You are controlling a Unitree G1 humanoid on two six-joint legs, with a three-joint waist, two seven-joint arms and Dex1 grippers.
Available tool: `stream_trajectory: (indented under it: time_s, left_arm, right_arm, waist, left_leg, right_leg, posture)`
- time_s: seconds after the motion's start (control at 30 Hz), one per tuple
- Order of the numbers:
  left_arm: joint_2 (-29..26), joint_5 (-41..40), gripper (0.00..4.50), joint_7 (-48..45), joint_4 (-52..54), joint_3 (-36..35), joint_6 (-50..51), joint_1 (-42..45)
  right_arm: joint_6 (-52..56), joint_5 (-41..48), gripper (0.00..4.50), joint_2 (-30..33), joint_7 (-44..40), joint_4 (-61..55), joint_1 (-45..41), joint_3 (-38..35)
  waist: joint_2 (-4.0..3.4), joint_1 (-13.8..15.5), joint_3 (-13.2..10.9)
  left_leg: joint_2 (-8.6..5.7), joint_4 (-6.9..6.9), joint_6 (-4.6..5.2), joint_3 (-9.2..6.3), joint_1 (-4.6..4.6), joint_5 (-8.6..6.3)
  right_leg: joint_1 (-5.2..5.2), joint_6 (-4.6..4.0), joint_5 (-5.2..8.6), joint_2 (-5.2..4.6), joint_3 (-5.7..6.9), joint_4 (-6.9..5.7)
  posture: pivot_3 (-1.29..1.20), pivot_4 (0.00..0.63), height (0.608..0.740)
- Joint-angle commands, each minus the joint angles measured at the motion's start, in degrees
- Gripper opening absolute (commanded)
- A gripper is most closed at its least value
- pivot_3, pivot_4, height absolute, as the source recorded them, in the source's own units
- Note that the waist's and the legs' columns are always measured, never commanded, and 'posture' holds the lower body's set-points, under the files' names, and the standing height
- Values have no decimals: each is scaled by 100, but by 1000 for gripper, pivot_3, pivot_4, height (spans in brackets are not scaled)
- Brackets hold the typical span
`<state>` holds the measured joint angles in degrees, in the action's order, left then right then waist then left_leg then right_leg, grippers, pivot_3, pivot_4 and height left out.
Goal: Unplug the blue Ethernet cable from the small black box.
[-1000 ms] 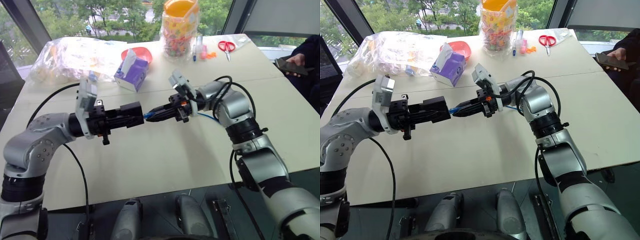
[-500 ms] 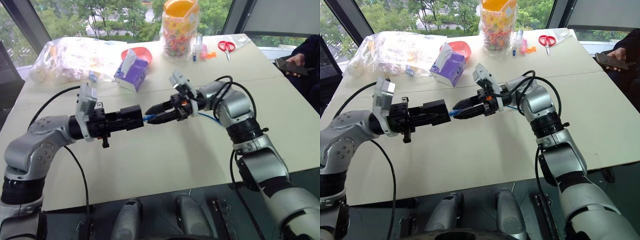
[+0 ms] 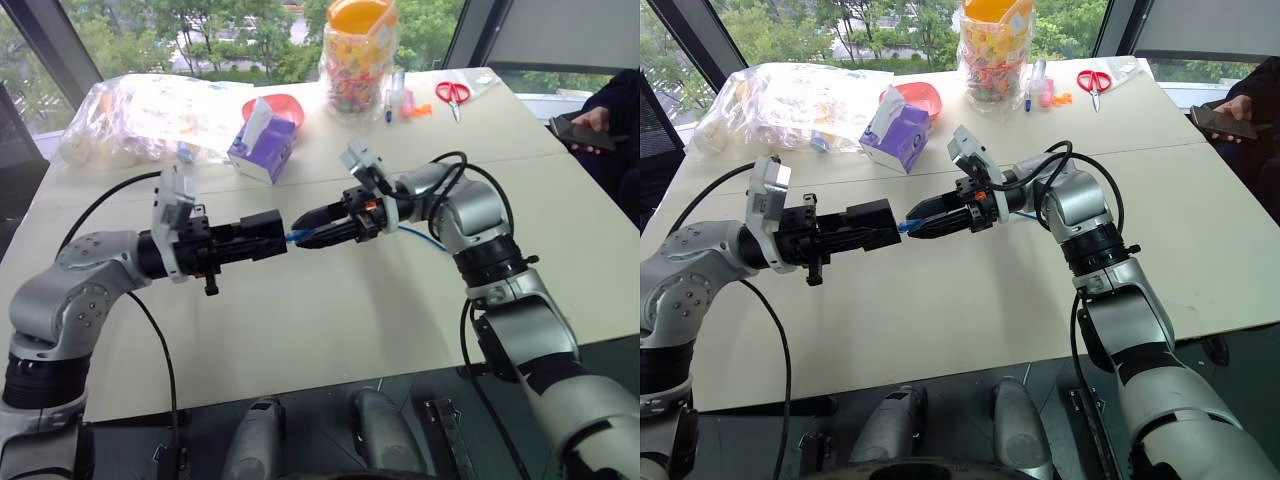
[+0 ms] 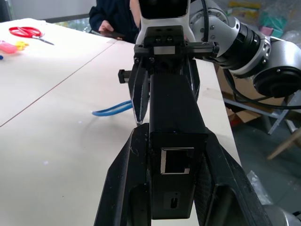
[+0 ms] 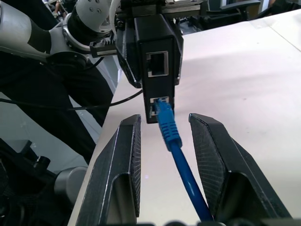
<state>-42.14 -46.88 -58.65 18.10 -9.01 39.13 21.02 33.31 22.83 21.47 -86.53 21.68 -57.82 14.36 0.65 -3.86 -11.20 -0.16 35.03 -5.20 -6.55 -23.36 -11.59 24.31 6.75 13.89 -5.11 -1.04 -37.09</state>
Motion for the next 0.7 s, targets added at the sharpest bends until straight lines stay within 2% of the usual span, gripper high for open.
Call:
stream_trajectory:
  time_s: [0.03,0.7]
  left_arm:
    - [13,-29,515,-20,51,-106,-140,110]
    - [68,19,515,-15,77,-46,-157,117]
  right_arm:
    - [25,133,1646,-15,-44,-263,-119,-116]
    - [6,107,1646,-152,78,-252,-127,-118]
  waist:
    - [0,0,0]
    - [0,-1,0]
  left_leg:
    - [0,0,0,0,0,0]
    - [0,0,0,0,0,0]
  right_leg:
    - [0,0,0,0,0,0]
    - [0,0,0,0,0,0]
  posture:
    - [0,150,740]
    - [0,150,740]
